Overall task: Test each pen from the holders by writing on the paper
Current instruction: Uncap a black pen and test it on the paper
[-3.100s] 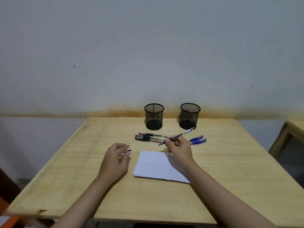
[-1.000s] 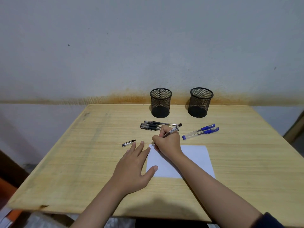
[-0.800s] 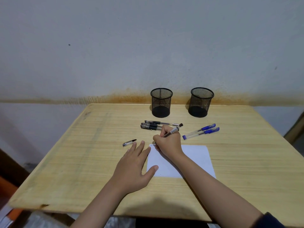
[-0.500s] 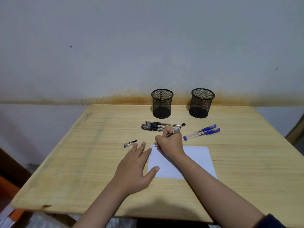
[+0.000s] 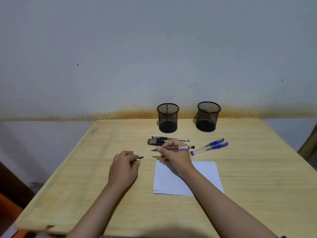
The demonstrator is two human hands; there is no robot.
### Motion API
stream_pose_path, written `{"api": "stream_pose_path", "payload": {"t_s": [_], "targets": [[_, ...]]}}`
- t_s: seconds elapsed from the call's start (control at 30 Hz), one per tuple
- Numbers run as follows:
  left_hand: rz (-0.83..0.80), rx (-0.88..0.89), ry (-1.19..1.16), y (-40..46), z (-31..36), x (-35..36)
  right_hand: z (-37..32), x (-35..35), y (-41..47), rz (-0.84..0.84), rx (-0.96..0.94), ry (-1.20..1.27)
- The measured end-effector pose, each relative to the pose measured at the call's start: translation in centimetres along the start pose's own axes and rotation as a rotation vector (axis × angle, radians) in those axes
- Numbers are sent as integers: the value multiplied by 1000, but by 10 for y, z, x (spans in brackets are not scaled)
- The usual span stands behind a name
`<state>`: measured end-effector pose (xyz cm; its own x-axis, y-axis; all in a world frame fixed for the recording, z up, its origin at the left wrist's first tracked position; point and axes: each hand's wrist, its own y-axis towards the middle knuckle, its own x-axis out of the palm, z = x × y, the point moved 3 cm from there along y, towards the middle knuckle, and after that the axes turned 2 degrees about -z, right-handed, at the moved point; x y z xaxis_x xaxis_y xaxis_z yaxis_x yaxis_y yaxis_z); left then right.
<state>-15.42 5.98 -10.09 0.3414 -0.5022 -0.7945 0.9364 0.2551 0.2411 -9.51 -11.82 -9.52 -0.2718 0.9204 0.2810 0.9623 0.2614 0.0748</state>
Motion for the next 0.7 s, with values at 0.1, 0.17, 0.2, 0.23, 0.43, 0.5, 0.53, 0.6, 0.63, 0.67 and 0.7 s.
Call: {"api": "stream_pose_path", "payload": {"t_s": [0.1,0.17,0.2,0.23,0.43,0.5,0.53,0.6,0.63,0.67,0.7], "targets": [[5,-24,-108,4,1,-1,-9,2,-5,-30,-61,-1],[25,-90,-282,3,7,-7,-18,1,-8,-53,-92,3],[29,-122,-378,3,10,-10,-23,-1,-10,-53,-106,-24],[33,-140,-456,3,12,-12,-26,-2,-12,-57,-119,-53],[-12,-156,-748,0,28,-19,-31,-1,-15,-82,-132,-141],[-19,-118,-743,-2,37,-21,-33,0,-16,-87,-140,-140],[-22,-98,-735,-2,41,-23,-33,0,-16,-93,-145,-146],[-26,-77,-728,-3,45,-25,-34,2,-18,-103,-155,-173],[-22,-69,-725,-3,47,-26,-34,2,-18,-105,-162,-183],[-14,-59,-716,-3,48,-27,-35,2,-18,-105,-169,-188],[-2,-41,-699,-2,48,-29,-35,2,-18,-101,-175,-189]]}}
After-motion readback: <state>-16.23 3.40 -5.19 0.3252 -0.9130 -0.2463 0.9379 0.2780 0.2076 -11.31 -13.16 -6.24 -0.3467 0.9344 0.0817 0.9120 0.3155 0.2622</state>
